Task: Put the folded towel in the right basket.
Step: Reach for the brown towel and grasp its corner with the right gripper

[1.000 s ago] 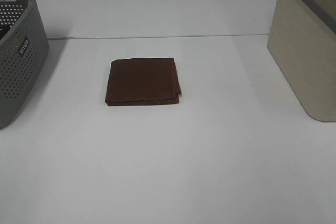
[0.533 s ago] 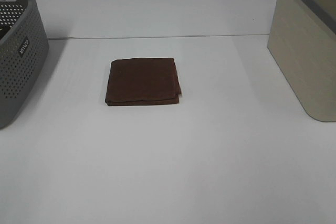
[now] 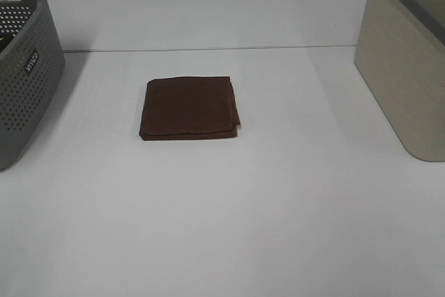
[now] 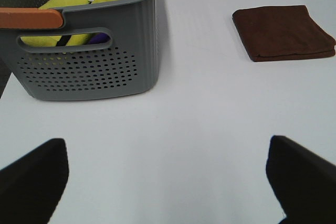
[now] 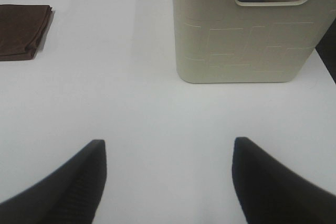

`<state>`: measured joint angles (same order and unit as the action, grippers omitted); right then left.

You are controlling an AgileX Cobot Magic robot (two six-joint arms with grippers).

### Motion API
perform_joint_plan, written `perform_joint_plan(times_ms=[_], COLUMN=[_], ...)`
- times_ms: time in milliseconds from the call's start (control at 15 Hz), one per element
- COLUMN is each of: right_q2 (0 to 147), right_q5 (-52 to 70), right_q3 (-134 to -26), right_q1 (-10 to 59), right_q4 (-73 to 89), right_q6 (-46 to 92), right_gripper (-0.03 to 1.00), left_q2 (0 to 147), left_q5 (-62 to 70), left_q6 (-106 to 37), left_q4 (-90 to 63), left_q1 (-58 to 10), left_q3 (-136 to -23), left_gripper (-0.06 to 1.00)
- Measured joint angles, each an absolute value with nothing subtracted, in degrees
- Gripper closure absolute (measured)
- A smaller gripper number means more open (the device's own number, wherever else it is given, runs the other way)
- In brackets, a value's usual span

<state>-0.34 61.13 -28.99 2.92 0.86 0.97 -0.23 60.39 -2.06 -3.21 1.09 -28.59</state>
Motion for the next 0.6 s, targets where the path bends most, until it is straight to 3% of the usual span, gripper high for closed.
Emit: perform_joint_plan(times_ms=[600], right_q2=[-0.34], right_q5=[61.13], right_q3=[-28.99], right_q1=[2.92], right_q4=[0.86], right_q6=[0.97], right_gripper=[0.32], left_q2=[-0.23], left_q5=[60.39], left_q6=[-2.06], left_q4=[-3.21], left_q1=[1.09], left_q3=[-28.59], left_gripper=[-0.03])
